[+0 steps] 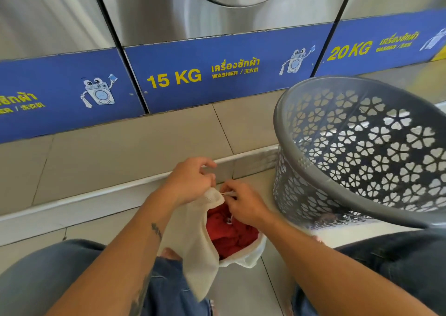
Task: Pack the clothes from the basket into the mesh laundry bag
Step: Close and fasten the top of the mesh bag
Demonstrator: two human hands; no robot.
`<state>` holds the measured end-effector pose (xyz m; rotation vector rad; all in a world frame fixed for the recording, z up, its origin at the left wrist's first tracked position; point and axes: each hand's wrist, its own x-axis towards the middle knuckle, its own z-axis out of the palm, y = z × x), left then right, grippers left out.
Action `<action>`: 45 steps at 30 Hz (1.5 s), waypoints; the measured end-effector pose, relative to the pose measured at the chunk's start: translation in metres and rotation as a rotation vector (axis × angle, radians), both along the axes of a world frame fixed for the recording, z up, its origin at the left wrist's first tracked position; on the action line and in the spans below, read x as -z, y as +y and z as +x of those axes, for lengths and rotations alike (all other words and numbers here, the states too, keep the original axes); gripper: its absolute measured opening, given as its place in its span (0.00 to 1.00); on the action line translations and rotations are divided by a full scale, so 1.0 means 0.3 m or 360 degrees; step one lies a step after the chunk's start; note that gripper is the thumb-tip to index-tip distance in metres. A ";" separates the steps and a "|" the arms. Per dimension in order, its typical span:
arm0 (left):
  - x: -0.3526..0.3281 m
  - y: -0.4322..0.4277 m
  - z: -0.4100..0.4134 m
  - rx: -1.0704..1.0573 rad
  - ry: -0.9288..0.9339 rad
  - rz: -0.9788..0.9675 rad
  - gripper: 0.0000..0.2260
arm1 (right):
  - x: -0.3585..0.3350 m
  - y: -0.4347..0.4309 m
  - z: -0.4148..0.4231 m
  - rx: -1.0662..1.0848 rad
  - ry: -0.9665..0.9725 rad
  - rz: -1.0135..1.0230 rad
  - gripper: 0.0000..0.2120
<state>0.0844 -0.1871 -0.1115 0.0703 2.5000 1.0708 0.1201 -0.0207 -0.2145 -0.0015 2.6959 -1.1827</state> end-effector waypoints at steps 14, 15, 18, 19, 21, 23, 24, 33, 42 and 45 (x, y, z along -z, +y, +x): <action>0.205 0.014 -0.004 0.0224 -0.0290 -0.0368 0.08 | 0.027 -0.006 0.012 0.0241 -0.0183 -0.0384 0.06; 0.209 0.009 -0.001 0.0218 -0.0283 -0.0379 0.06 | 0.022 -0.004 0.011 0.0213 -0.0215 -0.0394 0.05; 0.212 -0.003 0.006 0.0235 -0.0291 -0.0391 0.05 | 0.008 -0.007 0.019 0.0151 -0.0271 -0.0393 0.08; 0.209 -0.006 0.008 0.0242 -0.0282 -0.0393 0.04 | 0.006 -0.012 0.024 0.0154 -0.0269 -0.0366 0.10; 0.204 -0.012 0.011 0.0251 -0.0252 -0.0391 0.03 | 0.002 -0.024 0.032 0.0170 -0.0260 -0.0285 0.10; 0.190 -0.011 0.014 0.0252 -0.0210 -0.0385 0.03 | -0.004 -0.033 0.038 0.0183 -0.0279 -0.0249 0.09; 0.182 -0.010 0.015 0.0255 -0.0181 -0.0379 0.01 | -0.008 -0.035 0.039 0.0179 -0.0294 -0.0256 0.09; 0.147 -0.013 0.029 0.0353 -0.0030 -0.0377 0.04 | -0.074 -0.025 0.052 0.0220 -0.0407 -0.0279 0.08; 0.158 -0.005 0.051 0.0489 -0.0066 -0.0304 0.12 | -0.188 -0.030 0.059 -0.0118 -0.0035 0.0449 0.04; 0.156 -0.005 0.048 0.0470 -0.0081 -0.0258 0.12 | -0.227 -0.020 0.057 -0.0214 0.0017 0.0590 0.04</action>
